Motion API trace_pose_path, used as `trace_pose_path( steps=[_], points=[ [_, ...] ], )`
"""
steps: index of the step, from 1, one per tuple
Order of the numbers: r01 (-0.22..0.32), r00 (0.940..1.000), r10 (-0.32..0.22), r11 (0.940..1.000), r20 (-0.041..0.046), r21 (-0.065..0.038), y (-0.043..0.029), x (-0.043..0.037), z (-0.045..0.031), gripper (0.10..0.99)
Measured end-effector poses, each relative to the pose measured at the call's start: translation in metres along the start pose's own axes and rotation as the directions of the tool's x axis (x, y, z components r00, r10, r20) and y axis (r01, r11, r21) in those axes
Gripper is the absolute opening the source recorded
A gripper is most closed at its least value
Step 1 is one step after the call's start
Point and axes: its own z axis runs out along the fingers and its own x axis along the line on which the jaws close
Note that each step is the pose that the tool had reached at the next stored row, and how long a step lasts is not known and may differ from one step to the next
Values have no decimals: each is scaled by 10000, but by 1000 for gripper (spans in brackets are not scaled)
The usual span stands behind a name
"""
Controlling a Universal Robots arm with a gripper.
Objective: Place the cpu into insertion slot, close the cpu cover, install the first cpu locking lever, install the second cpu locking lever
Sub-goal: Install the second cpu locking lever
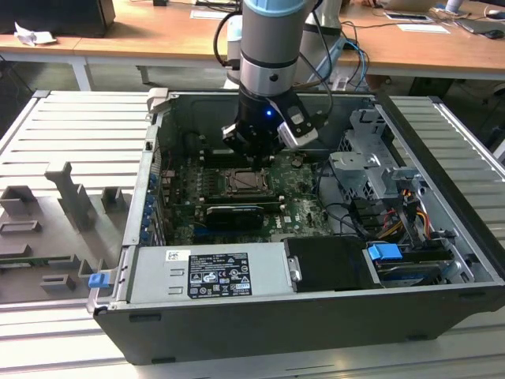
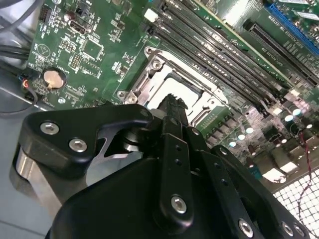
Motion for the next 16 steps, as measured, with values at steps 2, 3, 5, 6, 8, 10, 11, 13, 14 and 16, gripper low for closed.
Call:
trace_pose_path(
  steps=[2,3,5,6,8,10,11,13,14,16],
  points=[
    [13,10000,-13,10000,4,-54,-22,2,10,106],
    [27,10000,-27,10000,3,-76,-42,5,14,106],
    [62,10000,-62,9999,0,-87,-74,10,22,106],
    [77,10000,-77,9999,-3,-88,-101,13,24,106],
    [87,10000,-87,9999,-3,-89,-138,16,23,106],
    [99,10000,-99,9999,-4,-88,-175,25,25,106],
    [103,9999,-104,9999,-4,-88,-182,34,30,106],
    [113,9999,-113,9999,-5,-88,-198,76,41,106],
    [118,9999,-118,9999,-6,-89,-203,109,46,106],
    [125,9999,-125,9999,-6,-88,-221,195,55,106]
  ],
)
